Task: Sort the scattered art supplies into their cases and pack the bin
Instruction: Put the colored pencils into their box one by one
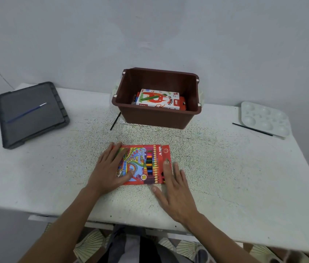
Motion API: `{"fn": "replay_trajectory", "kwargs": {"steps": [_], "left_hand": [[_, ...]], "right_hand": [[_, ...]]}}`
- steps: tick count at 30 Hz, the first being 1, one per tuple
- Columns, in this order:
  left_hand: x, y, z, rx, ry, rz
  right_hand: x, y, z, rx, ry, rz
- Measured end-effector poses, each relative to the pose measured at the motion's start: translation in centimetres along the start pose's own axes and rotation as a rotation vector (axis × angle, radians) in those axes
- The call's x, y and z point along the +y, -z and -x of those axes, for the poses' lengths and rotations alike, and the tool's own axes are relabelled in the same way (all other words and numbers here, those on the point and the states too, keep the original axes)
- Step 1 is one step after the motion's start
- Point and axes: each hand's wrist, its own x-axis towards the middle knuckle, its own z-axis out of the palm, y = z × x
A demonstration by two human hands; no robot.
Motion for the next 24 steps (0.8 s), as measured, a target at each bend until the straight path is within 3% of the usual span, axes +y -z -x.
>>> {"fn": "replay_trajectory", "kwargs": {"steps": [10, 17, 24], "left_hand": [[0.2, 0.0, 0.2, 0.008, 0.005, 0.016], [0.2, -0.3, 0.5, -0.043, 0.017, -0.005], [0.1, -0.2, 0.5, -0.031, 0.005, 0.006]], "right_hand": [[0.4, 0.3, 0.9, 0.029, -0.008, -0.111], [-0.6, -1.1, 1.4, 0.044, -0.030, 0.071], [-0.7, -1.3, 1.6, 0.073, -0.007, 0.040]]}}
